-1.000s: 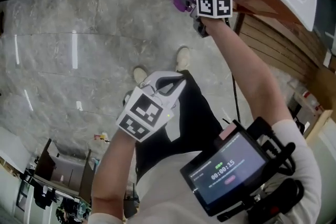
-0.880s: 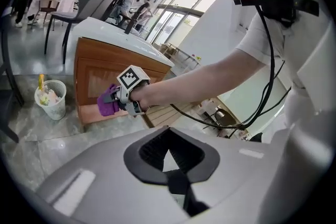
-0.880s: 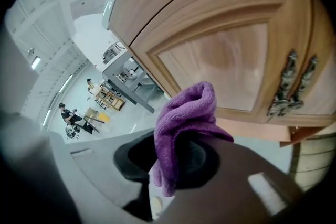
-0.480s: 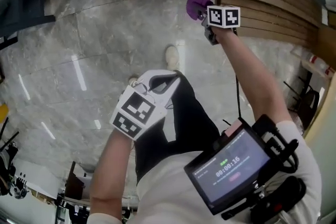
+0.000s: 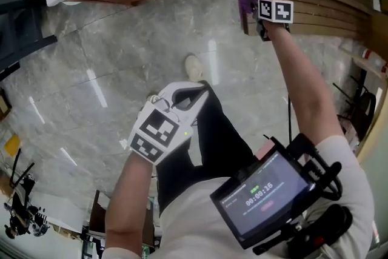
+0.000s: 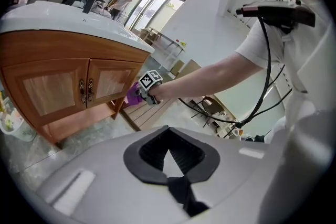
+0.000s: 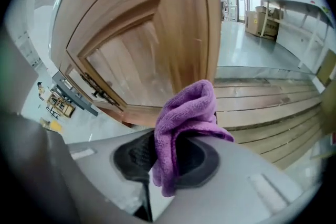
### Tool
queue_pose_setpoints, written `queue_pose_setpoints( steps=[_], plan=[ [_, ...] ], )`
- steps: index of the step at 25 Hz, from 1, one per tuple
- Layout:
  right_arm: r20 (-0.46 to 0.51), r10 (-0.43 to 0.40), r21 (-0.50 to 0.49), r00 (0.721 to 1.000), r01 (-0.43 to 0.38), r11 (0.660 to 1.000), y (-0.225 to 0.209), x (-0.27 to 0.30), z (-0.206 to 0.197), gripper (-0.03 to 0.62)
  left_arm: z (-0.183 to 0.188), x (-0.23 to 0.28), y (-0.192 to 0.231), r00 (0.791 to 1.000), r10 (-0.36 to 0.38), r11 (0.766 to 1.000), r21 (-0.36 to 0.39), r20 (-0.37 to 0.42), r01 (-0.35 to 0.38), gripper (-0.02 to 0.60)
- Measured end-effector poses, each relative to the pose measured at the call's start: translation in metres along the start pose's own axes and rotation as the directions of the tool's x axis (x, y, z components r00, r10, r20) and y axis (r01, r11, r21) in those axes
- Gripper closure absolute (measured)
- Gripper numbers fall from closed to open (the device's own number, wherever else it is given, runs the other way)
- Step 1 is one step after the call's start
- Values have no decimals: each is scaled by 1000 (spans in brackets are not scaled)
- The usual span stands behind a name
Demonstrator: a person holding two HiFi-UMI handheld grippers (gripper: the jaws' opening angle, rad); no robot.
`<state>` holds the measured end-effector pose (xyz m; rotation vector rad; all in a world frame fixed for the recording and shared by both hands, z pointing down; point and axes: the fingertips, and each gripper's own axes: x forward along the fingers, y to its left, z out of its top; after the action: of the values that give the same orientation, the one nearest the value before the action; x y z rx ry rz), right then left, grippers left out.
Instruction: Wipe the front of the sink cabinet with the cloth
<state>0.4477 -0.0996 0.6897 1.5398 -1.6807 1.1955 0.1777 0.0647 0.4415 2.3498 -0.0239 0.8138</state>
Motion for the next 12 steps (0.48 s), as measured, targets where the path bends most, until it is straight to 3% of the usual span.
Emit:
queue_pose_setpoints(
  steps=[5, 12],
  plan=[
    [-8, -49, -7, 999, 49, 999, -29, 15, 15, 522, 5, 18, 12, 1000, 7, 1000, -7, -5, -7, 577],
    [-34, -31, -77, 999, 28, 997, -14, 41, 17, 522, 2, 21, 24, 1000, 18, 999, -29, 4, -18, 577]
  ],
)
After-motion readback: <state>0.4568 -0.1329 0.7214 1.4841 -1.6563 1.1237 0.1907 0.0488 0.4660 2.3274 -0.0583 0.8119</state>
